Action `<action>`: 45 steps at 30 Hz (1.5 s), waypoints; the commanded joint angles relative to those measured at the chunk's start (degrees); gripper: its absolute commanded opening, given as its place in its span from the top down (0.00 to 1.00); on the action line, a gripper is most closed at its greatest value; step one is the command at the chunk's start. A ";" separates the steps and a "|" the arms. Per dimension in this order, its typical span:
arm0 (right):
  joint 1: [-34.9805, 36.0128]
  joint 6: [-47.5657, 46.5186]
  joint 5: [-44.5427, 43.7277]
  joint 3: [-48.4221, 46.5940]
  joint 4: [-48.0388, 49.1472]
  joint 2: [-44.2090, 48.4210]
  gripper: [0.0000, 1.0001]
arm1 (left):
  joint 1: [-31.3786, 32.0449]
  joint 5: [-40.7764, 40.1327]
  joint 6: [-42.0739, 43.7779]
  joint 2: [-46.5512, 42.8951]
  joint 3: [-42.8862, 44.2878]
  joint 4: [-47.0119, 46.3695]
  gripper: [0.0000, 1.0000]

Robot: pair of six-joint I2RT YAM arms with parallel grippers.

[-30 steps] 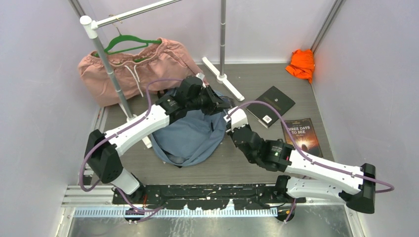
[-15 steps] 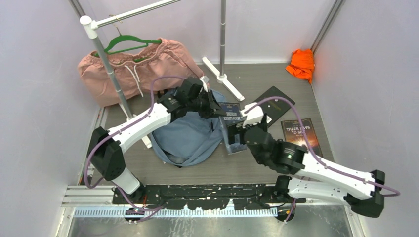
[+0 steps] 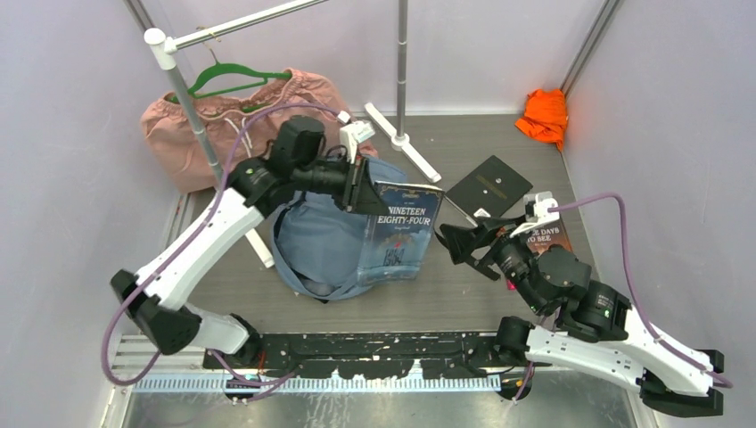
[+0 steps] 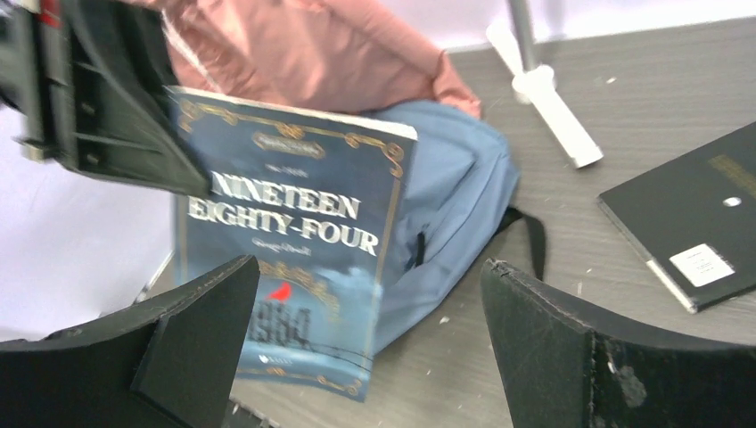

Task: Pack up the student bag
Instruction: Adjust the book.

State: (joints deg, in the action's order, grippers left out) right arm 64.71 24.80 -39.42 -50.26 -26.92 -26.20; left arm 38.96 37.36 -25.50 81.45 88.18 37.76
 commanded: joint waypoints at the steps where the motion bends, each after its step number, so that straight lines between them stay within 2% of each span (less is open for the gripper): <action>1: 0.11 4.96 9.55 -0.45 -1.33 0.54 0.00 | -1.68 10.38 11.05 -6.98 6.58 3.74 1.00; 4: 0.12 5.02 16.93 1.04 2.03 0.85 0.00 | -3.78 12.80 12.13 -8.51 7.62 6.50 1.00; 9: 0.11 4.73 28.58 4.18 10.30 0.21 0.00 | -6.01 18.71 11.11 -11.00 7.72 5.96 1.00; 12: 0.08 4.05 32.10 5.11 14.80 -0.27 0.00 | -6.95 21.21 10.29 -12.76 8.42 4.97 1.00; 18: -0.31 0.83 33.16 4.51 20.41 -5.52 0.00 | -7.31 26.02 8.34 -14.83 10.76 3.90 1.00; 20: -1.73 0.54 37.76 3.69 22.45 -8.43 0.00 | -7.34 27.05 8.07 -15.63 11.56 3.72 1.00; 21: -3.56 0.98 42.78 2.94 23.19 -10.62 0.00 | -7.32 27.55 8.16 -16.19 11.91 3.64 1.00; 24: -14.41 8.05 58.14 3.73 31.59 -14.23 0.00 | -7.53 27.75 8.67 -17.94 12.80 4.07 1.00; 27: -27.46 20.16 68.59 8.92 46.23 -15.70 0.00 | -7.99 27.57 10.76 -18.68 15.09 7.73 1.00; 29: -32.26 26.53 73.70 10.34 53.71 -17.86 0.00 | -8.15 27.64 11.24 -18.78 16.06 9.30 1.00; 34: -33.58 35.08 83.18 10.35 72.29 -26.14 0.00 | -8.20 28.18 10.73 -18.96 16.82 9.53 1.00; 40: -33.98 56.57 90.61 8.63 108.60 -40.78 0.00 | -8.21 28.72 8.86 -18.74 16.64 8.02 1.00; 45: -31.27 56.68 94.20 6.32 109.05 -42.93 0.00 | -8.21 28.30 7.51 -19.35 15.50 5.55 1.00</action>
State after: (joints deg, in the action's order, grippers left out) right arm 31.81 75.31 51.88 -40.07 68.93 -69.80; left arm 30.22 59.61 -14.35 63.72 102.85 47.48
